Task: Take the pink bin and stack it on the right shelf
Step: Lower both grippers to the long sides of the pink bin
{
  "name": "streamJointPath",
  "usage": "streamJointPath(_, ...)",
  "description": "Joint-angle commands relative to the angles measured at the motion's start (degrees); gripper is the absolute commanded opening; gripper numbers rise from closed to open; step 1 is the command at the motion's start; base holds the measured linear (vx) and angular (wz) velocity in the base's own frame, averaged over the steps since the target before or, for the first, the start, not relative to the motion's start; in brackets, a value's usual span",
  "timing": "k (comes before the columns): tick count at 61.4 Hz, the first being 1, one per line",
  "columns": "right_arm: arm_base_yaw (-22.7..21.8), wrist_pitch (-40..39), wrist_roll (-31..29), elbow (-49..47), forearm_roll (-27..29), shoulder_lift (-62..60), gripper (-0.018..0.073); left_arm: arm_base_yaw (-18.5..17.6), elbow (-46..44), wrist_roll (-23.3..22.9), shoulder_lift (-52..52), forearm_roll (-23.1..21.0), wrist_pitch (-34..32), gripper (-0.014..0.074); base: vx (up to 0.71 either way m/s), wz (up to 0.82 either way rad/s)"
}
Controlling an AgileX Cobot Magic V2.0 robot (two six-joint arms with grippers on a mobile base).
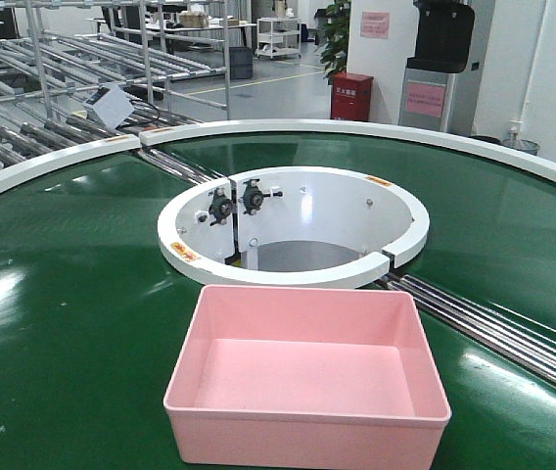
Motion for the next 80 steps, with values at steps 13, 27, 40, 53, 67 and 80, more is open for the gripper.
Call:
streamJointPath(13,0.05,-4.94,-0.30,0.29,-0.21,-0.65,-0.0009,0.00,0.83,-0.25,-1.09,0.01,-5.08,-0.0006,0.00,0.00)
streamJointPath(27,0.05,-4.94,-0.30,0.29,-0.21,-0.65,-0.0009,0.00,0.83,-0.25,-1.09,0.01,-5.08,-0.0006,0.00,0.00)
streamJointPath(40,0.05,-8.07,-0.93,-2.05,-0.24,-0.62,-0.0009,-0.05,-0.92,-0.39,-1.09,0.01,-8.85,-0.0006,0.00,0.00)
streamJointPath(53,0.15,4.79,-1.17,-21.12,-0.43,2.87,-0.0009,-0.05,-19.74,-0.33,2.33,-0.04,1.34,-0.0006,0.00,0.00)
streamJointPath(67,0.15,30.58,-1.45,-39.26,-0.23,19.02,-0.0009,-0.05,-39.83,-0.25,19.13,-0.04,29.60,-0.0006,0.00,0.00)
streamJointPath(80,0.15,35.10,-1.01,-40.36,0.16,31.60,-0.0008,-0.05,-39.61,-0.86,28.52,-0.51,33.55,-0.0003,0.00,0.00)
